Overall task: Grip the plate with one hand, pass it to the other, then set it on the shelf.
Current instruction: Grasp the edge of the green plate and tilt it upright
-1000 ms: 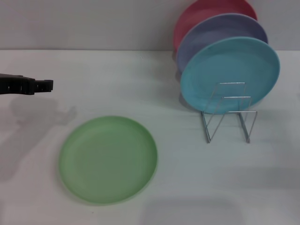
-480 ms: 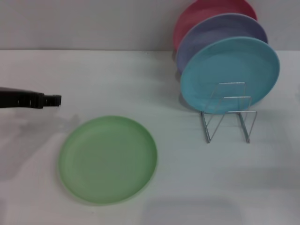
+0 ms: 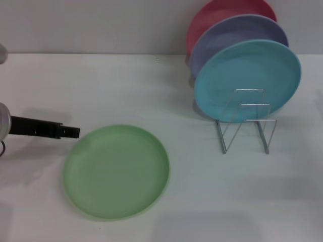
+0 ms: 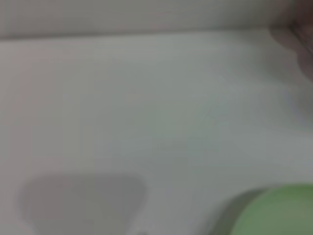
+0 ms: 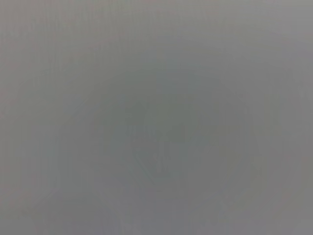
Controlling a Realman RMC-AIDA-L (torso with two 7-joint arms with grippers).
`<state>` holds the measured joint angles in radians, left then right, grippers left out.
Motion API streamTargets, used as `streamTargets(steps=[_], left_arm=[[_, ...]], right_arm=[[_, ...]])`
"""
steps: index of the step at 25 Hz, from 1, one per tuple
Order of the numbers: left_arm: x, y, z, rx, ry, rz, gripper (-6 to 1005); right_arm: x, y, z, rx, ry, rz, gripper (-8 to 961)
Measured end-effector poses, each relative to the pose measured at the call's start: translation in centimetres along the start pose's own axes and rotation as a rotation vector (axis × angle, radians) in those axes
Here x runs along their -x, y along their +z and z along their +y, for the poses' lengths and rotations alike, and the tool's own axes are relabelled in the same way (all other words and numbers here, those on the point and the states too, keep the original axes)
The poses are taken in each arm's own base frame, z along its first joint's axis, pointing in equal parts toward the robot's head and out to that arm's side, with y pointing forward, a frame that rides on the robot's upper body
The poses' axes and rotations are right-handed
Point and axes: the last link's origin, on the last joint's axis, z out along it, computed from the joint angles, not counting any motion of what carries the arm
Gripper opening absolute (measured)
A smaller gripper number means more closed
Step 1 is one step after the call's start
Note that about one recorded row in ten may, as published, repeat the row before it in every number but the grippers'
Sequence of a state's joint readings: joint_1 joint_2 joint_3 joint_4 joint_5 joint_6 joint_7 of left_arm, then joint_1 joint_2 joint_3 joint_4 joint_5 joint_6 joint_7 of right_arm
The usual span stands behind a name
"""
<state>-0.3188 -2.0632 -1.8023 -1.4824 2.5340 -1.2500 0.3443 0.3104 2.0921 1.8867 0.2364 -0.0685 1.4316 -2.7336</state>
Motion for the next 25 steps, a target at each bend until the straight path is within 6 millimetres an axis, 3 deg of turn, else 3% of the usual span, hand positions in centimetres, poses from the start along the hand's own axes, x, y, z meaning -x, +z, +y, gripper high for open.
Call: streamTargets(steps=[9,25], left_arm=[[1.4,0.8,0.7,0.04,0.005,-0.128,790],[2.6,2.0,0.7,0.06,-0.02,-0.2,788]], right_arm=[[0.0,0.1,0.0,-0.001,0.002,-0.002,826],[0.1,0.2,-0.3,-0.009,-0.009,-0.002,825]])
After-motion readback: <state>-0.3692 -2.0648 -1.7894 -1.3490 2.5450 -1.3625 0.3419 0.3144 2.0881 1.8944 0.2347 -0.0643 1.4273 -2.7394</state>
